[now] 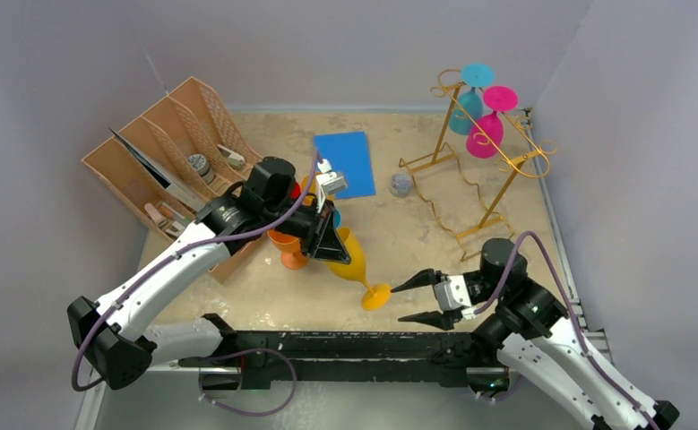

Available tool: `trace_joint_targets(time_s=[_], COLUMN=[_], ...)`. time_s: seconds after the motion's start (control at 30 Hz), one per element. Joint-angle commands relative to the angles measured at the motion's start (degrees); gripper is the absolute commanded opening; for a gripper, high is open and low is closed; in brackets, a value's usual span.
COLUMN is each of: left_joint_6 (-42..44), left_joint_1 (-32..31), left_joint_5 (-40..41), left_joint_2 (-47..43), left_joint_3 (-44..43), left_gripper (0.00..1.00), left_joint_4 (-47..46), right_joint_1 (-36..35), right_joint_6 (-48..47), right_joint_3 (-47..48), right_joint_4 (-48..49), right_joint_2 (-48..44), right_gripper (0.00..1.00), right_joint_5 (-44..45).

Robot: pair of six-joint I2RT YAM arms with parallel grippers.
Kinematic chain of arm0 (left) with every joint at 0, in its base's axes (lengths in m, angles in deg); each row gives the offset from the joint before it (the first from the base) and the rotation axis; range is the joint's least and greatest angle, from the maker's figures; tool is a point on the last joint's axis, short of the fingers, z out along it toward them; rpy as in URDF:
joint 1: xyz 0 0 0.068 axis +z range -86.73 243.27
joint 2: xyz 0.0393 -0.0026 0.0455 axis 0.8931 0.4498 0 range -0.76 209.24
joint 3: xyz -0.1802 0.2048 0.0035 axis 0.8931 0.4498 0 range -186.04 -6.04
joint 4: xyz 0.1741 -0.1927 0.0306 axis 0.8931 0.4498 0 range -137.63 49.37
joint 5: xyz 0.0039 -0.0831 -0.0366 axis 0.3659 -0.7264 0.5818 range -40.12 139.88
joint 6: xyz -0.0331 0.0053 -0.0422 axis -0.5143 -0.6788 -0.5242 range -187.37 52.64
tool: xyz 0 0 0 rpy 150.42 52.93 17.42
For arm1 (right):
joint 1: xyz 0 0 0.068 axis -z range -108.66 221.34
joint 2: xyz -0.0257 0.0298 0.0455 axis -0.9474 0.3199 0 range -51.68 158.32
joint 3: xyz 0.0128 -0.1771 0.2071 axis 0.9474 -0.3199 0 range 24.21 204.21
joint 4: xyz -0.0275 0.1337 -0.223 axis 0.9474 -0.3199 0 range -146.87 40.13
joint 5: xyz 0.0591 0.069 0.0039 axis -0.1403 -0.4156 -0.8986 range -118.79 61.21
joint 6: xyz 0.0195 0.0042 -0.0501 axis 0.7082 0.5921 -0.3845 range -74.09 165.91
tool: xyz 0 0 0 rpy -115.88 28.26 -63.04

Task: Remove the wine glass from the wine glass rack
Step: Place the wine glass at the center of the board.

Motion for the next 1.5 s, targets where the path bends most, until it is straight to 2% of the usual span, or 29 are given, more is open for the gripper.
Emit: trace_joint_targets(time_s=[0.0,0.1,0.2,0.37,0.43,0.53,0.63,0.87,1.33,1.47], left_joint_6=[3.0,2.4,0.2,-1.7,-2.7,-3.7,-4.5,-4.4,-3.3,-3.9], left_joint_1=[-1.8,-7.3,-11.3,-18.1,-18.7,-18.7,-18.9,-19.1,-19.1,-19.1], left_joint_5=[12.0,28.1,37.0,56.1,59.9,63.7,65.6,64.6,60.3,62.0], left_joint_2=[-3.7,-5.7,-7.3,-9.6,-11.1,-11.9,-9.8,-7.2,-5.8,-4.2], left_joint_3=[-0.9,-0.5,1.6,4.8,6.0,8.2,9.5,10.7,10.8,10.4], left_gripper=[0.0,0.0,0.0,0.0,0.0,0.0,0.0,0.0,0.0,0.0], left_joint_4=[6.6,10.0,10.9,14.8,15.5,15.1,15.3,11.4,12.5,14.1], right_joint_1=[-0.2,-0.2,-0.2,-0.2,-0.2,-0.2,-0.2,-0.2,-0.2,-0.2], right_joint_6=[9.1,15.1,21.0,34.6,40.0,44.2,46.3,51.1,53.8,54.6], right_joint_3=[0.0,-1.1,-1.9,-0.4,1.4,4.7,6.8,8.5,9.5,10.0], right_joint_4=[7.7,12.8,16.8,18.8,16.7,10.5,7.5,5.2,3.7,2.5], right_joint_2=[-3.2,-5.2,-6.1,-7.0,-6.8,-5.6,-3.8,-1.2,-1.5,-1.5], right_gripper=[0.59,0.6,0.62,0.73,0.76,0.77,0.77,0.77,0.77,0.77], right_joint_5=[3.6,8.9,16.0,39.1,47.2,52.8,54.2,56.8,59.7,59.6])
